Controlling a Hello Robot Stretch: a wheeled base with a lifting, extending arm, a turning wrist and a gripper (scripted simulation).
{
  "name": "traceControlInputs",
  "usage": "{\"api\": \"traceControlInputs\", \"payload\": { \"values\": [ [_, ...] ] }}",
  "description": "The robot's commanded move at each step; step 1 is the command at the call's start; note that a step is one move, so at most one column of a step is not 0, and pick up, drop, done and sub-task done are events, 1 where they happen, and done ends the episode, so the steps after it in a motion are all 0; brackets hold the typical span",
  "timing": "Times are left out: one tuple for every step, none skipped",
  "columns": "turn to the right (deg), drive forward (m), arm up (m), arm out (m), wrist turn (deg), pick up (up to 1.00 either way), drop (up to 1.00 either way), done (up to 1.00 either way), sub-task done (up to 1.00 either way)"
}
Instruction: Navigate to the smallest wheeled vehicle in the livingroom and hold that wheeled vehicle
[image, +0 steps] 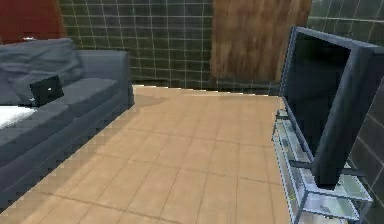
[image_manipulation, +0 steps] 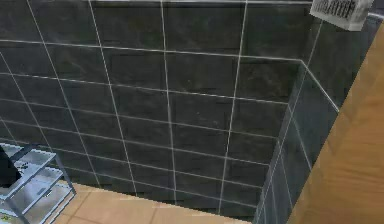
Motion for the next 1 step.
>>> {"api": "traceControlInputs", "payload": {
  "values": [
    [-9.0,0.0,0.0,0.0,0.0,0.0,0.0,0.0,0.0]
  ]
}}
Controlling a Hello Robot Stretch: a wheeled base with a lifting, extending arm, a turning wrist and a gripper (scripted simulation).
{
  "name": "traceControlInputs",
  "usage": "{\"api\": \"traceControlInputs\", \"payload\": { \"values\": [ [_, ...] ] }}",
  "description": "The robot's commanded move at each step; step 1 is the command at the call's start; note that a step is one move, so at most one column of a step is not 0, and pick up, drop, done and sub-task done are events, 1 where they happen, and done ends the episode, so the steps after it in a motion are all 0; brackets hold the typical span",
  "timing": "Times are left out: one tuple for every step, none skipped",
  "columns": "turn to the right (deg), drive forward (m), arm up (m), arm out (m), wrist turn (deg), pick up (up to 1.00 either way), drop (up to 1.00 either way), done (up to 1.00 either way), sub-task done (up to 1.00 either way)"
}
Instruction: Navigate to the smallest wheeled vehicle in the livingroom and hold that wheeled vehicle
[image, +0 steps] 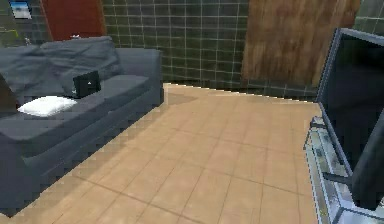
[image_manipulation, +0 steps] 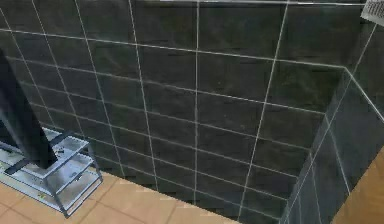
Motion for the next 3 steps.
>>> {"api": "traceControlInputs", "payload": {
  "values": [
    [0.0,1.0,0.0,0.0,0.0,0.0,0.0,0.0,0.0],
    [0.0,1.0,0.0,0.0,0.0,0.0,0.0,0.0,0.0],
    [0.0,1.0,0.0,0.0,0.0,0.0,0.0,0.0,0.0]
  ]
}}
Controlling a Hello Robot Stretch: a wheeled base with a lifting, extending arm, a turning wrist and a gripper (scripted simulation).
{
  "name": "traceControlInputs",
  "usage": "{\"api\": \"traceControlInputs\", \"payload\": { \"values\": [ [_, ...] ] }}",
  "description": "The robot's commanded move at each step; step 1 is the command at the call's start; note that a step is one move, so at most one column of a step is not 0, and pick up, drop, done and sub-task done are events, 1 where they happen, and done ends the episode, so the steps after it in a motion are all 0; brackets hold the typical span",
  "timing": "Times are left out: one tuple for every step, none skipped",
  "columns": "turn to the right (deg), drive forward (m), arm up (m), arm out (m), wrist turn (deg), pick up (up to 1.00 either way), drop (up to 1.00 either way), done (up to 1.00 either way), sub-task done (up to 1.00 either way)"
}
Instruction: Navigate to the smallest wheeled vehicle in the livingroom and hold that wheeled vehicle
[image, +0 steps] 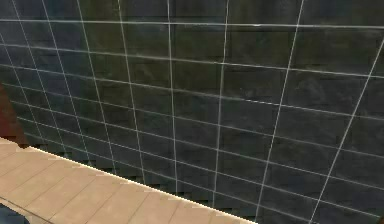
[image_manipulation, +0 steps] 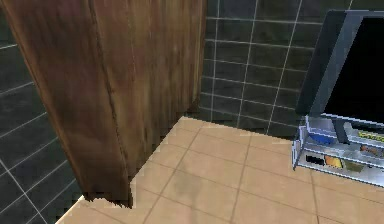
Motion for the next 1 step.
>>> {"api": "traceControlInputs", "payload": {
  "values": [
    [-6.0,0.0,0.0,0.0,0.0,0.0,0.0,0.0,0.0]
  ]
}}
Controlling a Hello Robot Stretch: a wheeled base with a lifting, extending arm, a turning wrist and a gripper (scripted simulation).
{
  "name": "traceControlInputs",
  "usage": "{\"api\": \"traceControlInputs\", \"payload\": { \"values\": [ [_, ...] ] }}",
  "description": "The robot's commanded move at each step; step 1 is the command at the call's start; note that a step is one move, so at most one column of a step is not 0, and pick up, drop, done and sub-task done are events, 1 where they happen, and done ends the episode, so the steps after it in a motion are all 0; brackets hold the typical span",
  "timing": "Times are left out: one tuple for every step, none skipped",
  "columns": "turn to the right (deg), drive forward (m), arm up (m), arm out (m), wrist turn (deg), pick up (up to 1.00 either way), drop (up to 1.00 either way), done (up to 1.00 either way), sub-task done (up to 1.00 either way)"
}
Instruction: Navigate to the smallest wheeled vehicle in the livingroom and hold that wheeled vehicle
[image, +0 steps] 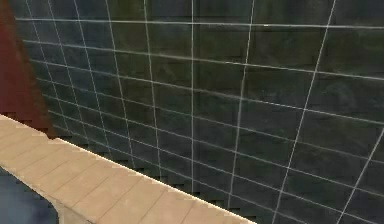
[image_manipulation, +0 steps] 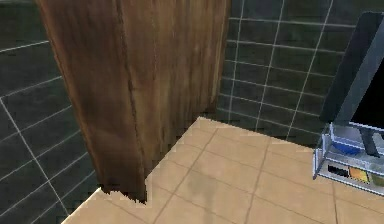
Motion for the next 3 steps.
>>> {"api": "traceControlInputs", "payload": {
  "values": [
    [0.0,0.25,0.0,0.0,0.0,0.0,0.0,0.0,0.0],
    [-6.0,0.0,0.0,0.0,0.0,0.0,0.0,0.0,0.0],
    [0.0,0.5,0.0,0.0,0.0,0.0,0.0,0.0,0.0]
  ]
}}
